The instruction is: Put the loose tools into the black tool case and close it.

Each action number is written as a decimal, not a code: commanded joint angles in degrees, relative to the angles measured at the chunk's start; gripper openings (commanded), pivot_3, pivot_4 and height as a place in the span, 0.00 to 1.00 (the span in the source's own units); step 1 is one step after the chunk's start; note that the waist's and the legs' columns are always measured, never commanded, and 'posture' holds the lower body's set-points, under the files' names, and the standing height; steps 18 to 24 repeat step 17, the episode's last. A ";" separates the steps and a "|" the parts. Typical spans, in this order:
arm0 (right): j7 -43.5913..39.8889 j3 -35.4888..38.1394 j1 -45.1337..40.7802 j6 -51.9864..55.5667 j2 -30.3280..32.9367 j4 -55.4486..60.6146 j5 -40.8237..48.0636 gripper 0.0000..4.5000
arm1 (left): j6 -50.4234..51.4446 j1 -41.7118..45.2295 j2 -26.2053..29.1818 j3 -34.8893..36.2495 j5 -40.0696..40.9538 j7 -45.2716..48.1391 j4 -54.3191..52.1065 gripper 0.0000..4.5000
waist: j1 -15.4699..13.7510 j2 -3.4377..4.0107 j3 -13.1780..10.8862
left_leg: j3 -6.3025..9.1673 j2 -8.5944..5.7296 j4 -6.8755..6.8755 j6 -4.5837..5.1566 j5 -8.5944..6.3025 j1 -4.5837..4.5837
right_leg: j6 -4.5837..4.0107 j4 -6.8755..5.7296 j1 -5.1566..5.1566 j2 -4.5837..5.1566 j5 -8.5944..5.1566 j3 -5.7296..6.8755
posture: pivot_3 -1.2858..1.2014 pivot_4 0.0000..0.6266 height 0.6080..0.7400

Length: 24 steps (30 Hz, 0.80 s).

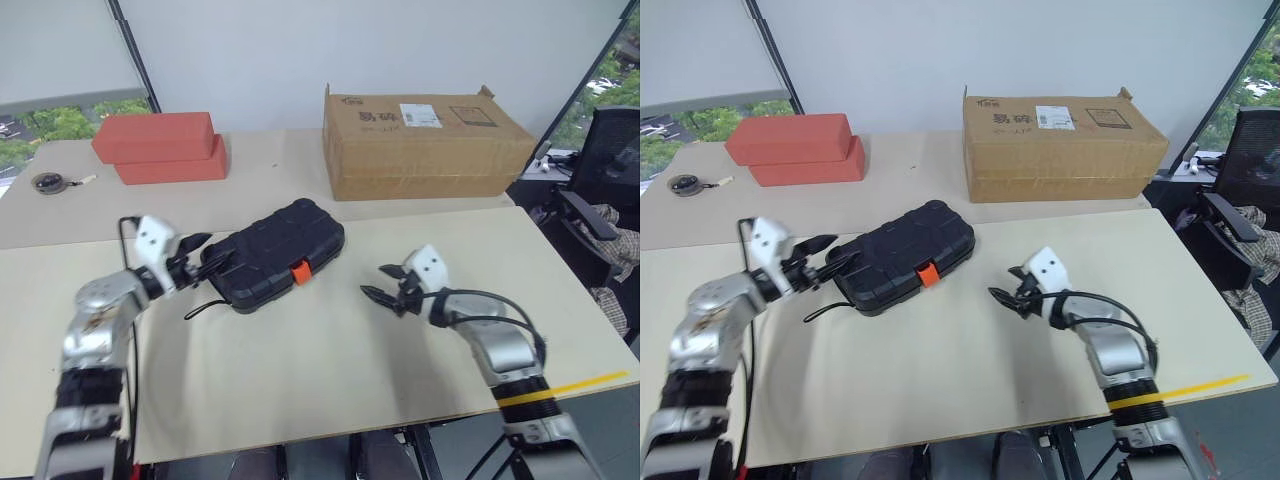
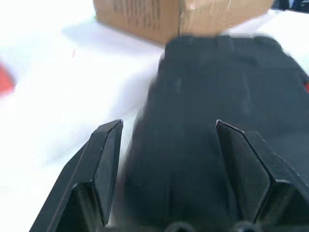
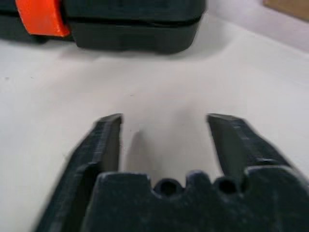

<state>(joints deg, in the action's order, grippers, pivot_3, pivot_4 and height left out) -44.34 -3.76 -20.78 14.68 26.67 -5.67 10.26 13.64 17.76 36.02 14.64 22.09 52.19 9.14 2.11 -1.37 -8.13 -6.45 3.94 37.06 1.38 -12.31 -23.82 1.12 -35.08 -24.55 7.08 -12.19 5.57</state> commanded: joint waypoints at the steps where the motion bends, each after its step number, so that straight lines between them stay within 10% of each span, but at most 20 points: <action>1: -4.16 4.13 0.05 -6.48 2.09 -2.50 2.81 0.99 | 3.03 -5.88 2.11 4.50 4.60 0.50 -9.09 0.73 | -0.42 -0.02 -0.09 | -0.03 -0.04 -0.05 0.00 -0.03 0.00 | -0.11 0.04 0.01 0.05 0.07 -0.02 | 0.52 0.24 0.80; 10: -10.18 9.18 1.37 -11.85 4.77 -9.14 6.51 0.99 | -0.97 -23.91 0.32 6.62 0.88 -3.73 -13.70 0.73 | -2.24 -0.03 -0.27 | -0.10 -0.09 -0.04 0.01 -0.28 -0.01 | -0.05 0.14 0.03 0.13 -0.04 0.06 | 0.52 0.24 0.80; 24: -10.66 10.20 1.77 -13.17 4.69 -9.52 6.71 0.99 | -2.23 -25.49 -0.66 5.36 -0.16 -5.37 -14.30 0.73 | -2.55 0.00 -0.29 | -0.11 -0.03 0.10 -0.23 -0.36 0.00 | 0.16 0.09 0.01 0.14 -0.20 0.05 | 0.52 0.24 0.80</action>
